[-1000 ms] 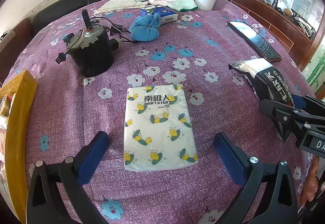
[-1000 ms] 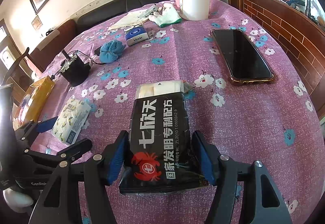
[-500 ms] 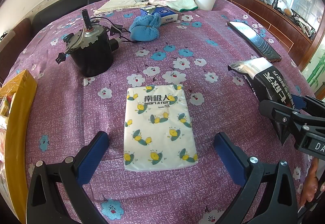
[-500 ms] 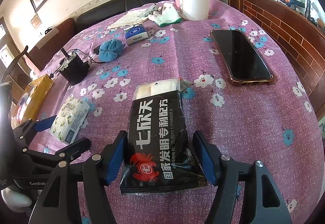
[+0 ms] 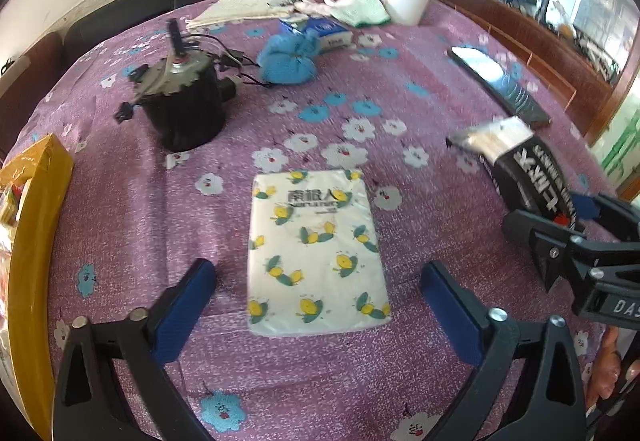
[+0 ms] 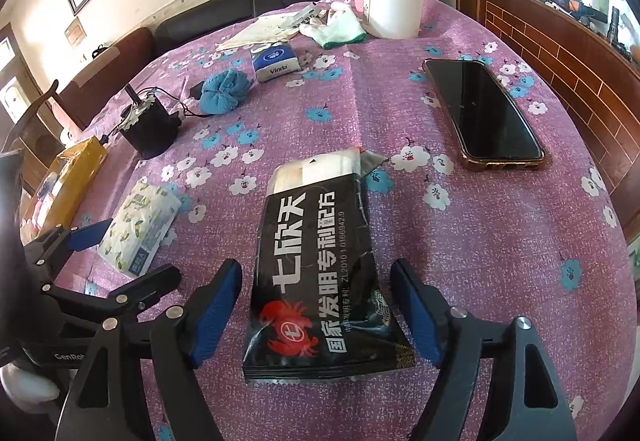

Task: Organize soft objects
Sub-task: 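Grasp the white tissue pack with the left tool, then carry the tissue pack and black snack bag to the yellow tray and release both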

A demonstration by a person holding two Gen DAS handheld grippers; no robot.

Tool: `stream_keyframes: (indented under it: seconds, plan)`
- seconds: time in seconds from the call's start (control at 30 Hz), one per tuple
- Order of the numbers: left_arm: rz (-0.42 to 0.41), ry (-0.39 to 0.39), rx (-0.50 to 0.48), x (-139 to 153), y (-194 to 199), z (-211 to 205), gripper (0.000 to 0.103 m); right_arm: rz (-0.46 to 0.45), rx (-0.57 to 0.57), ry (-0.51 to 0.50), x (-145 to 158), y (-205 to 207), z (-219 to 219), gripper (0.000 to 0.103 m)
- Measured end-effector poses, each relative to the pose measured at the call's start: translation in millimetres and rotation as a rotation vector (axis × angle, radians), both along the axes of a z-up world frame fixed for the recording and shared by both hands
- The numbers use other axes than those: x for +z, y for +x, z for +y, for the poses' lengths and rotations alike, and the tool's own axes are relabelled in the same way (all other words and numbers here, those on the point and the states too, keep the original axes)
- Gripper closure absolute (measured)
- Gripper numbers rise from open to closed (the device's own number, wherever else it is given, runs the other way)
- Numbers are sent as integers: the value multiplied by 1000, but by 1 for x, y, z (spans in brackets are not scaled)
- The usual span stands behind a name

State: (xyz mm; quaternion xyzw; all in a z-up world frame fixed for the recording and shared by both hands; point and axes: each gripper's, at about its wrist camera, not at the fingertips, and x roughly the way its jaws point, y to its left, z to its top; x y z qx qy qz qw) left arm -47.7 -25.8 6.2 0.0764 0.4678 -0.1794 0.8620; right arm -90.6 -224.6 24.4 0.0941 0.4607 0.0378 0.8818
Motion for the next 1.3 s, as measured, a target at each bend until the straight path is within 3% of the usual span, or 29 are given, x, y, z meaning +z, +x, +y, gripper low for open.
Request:
stream_keyframes:
  seconds: [0.03, 0.07, 0.27, 0.37, 0.5, 0.63, 1.0, 1.1, 1.23, 1.3]
  plan:
    - [-15, -14, 16, 3, -1, 3, 29, -1, 0, 4, 0, 0, 0, 23]
    - [-27, -37, 12, 6, -3, 7, 53, -2, 1, 9, 0, 0, -1, 23]
    - [-52, -186, -7, 24, -24, 31, 52, -2, 23, 31, 0, 0, -1, 16]
    - [-84, -174, -9, 32, -35, 35, 52, 3, 29, 16, 0, 1, 2, 14]
    - [-69, -206, 1, 40, -45, 48, 52, 9, 25, 4, 0, 2, 2, 14]
    - [-94, -218, 19, 55, -65, 66, 51, 56, -10, -73, 1, 5, 4, 14]
    - [-138, -277, 119, 78, -94, 132, 51, 61, -26, -225, 12, 15, 13, 15]
    - [-163, -274, 151, 84, -99, 151, 51, 67, -23, -243, 12, 17, 19, 22]
    - [-184, -286, 198, 91, -104, 177, 51, 99, -32, -237, 7, 21, 21, 43]
    - [-192, -297, 224, 95, -106, 192, 51, 95, -31, -232, 8, 20, 20, 46]
